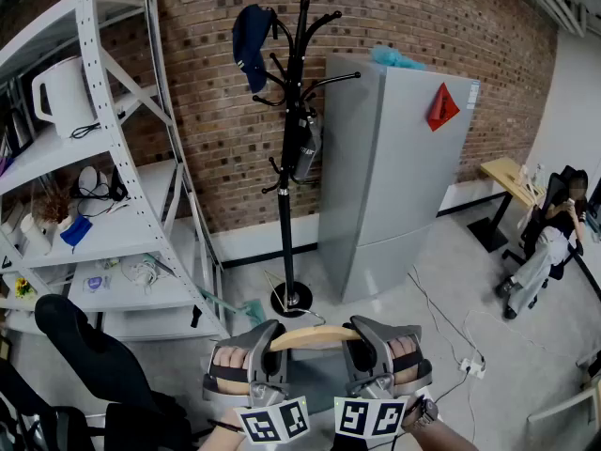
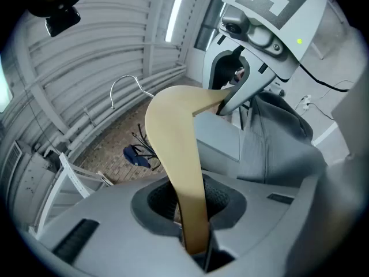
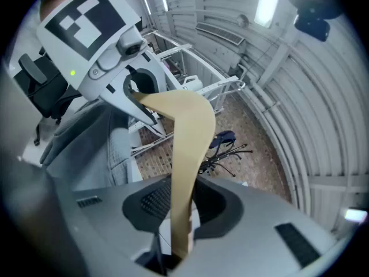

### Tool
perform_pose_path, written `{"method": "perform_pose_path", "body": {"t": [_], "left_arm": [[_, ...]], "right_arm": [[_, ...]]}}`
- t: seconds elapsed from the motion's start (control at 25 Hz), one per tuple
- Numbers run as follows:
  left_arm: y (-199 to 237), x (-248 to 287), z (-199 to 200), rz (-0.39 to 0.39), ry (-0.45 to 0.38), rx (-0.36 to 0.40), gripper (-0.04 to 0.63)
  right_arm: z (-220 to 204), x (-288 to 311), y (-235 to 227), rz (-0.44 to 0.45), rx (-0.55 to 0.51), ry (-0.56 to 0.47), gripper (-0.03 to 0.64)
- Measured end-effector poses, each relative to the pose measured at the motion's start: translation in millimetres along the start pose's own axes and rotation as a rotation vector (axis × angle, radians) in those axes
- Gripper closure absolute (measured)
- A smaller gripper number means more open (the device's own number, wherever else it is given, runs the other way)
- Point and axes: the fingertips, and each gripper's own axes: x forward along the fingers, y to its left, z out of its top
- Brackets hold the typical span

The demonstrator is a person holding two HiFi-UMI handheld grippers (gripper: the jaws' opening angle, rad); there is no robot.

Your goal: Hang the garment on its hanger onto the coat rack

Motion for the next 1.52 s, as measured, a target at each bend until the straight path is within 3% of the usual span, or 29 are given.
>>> {"method": "perform_pose_path", "body": {"t": [0.24,0.48,1.08,1.28,1.52], "left_arm": [[40.3,-112.7,-58.0,-0.031,-0.049,0.049,0.529],[58.8,-191.1,-78.0,-0.033,-0.08,0.078,0.529],[48.5,-296.2,-83.0,-0.024,0.021,0.099,0.529],[48.7,-305.5,-83.3,-0.017,0.022,0.075,0.529],[41.9,-279.8,-91.5,-0.032,0.014,0.025,0.529]], "right_arm": [[109.8,-63.6,45.0,-0.049,0.033,0.037,0.522],[166.2,-122.8,77.7,-0.012,0.059,0.065,0.52],[205.6,-213.2,113.9,0.052,0.103,-0.018,0.514],[212.9,-219.7,108.6,0.041,0.062,-0.018,0.514],[203.4,-199.5,107.4,0.023,0.032,0.027,0.514]]}}
